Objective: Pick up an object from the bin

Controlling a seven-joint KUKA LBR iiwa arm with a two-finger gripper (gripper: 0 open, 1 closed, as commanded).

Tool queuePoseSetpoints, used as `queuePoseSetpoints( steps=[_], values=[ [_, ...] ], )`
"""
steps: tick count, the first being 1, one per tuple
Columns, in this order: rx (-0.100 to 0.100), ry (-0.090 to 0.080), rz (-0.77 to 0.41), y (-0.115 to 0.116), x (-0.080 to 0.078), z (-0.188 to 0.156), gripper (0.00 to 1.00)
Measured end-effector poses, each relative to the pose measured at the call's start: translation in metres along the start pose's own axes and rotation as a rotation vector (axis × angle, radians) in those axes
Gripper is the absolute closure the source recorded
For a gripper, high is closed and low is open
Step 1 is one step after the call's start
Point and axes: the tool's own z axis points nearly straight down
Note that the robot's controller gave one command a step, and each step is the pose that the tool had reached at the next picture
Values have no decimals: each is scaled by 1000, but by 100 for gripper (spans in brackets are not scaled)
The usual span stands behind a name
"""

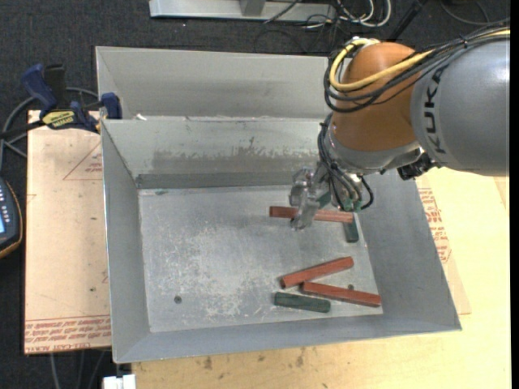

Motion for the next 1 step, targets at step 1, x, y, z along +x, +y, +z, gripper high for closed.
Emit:
queuePoseSetpoints(
  steps=[1],
  values=[
    [2, 2, -9, -12, -5, -50, 100]
  ],
)
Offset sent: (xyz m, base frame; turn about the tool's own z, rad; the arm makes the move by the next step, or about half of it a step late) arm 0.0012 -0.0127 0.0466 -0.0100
